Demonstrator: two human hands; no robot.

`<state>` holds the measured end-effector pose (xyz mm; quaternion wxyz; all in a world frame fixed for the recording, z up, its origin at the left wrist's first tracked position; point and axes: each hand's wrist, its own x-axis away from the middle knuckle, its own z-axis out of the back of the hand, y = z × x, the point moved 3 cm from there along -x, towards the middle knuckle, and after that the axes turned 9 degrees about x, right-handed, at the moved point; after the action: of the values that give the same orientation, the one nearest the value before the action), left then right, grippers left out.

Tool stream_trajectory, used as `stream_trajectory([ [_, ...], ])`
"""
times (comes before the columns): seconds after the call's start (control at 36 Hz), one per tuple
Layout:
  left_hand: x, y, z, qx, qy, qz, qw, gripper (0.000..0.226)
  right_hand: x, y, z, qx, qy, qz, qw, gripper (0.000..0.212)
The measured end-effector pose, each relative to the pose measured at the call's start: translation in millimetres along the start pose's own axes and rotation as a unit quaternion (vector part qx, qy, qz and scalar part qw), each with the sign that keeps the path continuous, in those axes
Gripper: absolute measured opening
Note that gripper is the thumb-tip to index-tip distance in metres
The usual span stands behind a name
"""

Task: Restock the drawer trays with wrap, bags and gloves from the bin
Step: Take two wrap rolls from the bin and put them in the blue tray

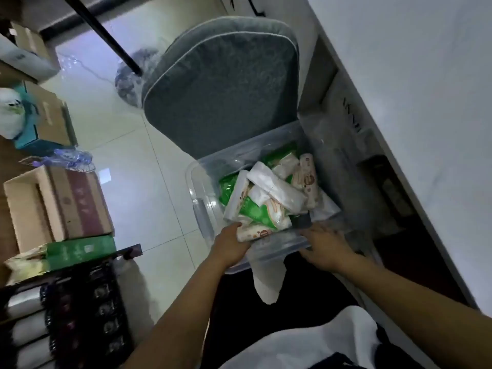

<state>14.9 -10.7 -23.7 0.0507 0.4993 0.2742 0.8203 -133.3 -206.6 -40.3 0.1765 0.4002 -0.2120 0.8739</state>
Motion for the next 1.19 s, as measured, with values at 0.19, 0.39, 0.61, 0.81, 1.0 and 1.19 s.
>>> stream_trajectory([
  [0.19, -74.4, -13.9, 11.2, -0.004, 0.015, 0.023, 1.0, 0.065, -3.1, 3.8, -28.7, 0.0, -0.006, -0.125, 0.992, 0.063],
  [0.39, -133.9, -19.6, 18.4, -0.047, 0.015, 0.045, 0.998, 0.066, -1.3, -9.2, -54.8, -0.015, 0.067, -0.186, 0.98, 0.062],
  [0.61, -189.4, -7.9, 11.1, -0.091, 0.015, 0.069, 0.993, 0.07, 8.8, -14.6, -71.7, -0.046, 0.112, -0.201, 0.972, 0.065],
  [0.81, -225.6, -13.4, 7.1, -0.13, 0.058, 0.099, 0.985, 0.067, 8.1, -18.4, -70.4, -0.088, 0.136, -0.208, 0.965, 0.062],
  [1.0, -222.8, -12.6, 7.5, -0.093, 0.066, 0.118, 0.986, 0.059, 7.6, -18.3, -63.2, -0.092, 0.114, -0.214, 0.966, 0.058],
  [1.19, -160.6, -3.4, 13.1, 0.158, 0.096, 0.128, 0.974, 0.063, -9.4, -19.3, -11.3, -0.108, 0.104, -0.249, 0.957, 0.055],
])
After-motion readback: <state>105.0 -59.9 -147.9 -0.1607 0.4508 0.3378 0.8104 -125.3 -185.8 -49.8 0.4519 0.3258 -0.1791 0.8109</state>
